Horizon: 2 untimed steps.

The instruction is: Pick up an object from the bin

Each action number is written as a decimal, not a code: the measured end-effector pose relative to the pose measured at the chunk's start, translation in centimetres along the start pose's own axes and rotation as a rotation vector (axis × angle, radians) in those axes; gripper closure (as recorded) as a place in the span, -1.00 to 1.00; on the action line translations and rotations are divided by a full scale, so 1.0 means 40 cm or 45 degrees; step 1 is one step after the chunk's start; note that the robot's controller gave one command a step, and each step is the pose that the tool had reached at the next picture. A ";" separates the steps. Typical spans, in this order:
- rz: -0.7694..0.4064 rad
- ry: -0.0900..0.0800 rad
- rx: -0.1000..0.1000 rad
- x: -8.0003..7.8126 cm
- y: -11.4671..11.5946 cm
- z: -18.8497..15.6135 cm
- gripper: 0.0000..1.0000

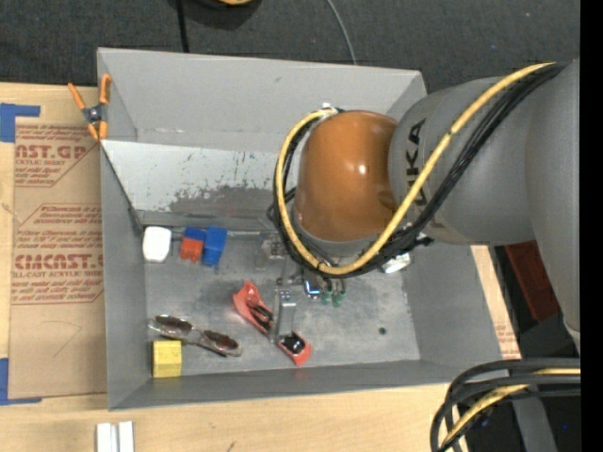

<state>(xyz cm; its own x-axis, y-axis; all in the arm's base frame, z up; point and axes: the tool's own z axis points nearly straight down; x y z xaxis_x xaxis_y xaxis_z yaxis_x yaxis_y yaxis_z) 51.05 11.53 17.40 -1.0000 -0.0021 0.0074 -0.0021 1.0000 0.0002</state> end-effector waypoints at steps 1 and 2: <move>0.002 -0.010 -0.001 -0.004 -0.001 -0.011 -1.00; -0.075 -0.016 -0.001 -0.008 0.004 0.064 -1.00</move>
Offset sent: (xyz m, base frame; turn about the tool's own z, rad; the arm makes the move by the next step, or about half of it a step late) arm 0.0001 0.0062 -0.1040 -0.1964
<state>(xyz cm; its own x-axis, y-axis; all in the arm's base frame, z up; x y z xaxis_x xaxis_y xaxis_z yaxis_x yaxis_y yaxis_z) 51.35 11.70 14.83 -0.9981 -0.0608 -0.0052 -0.0608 0.9981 0.0013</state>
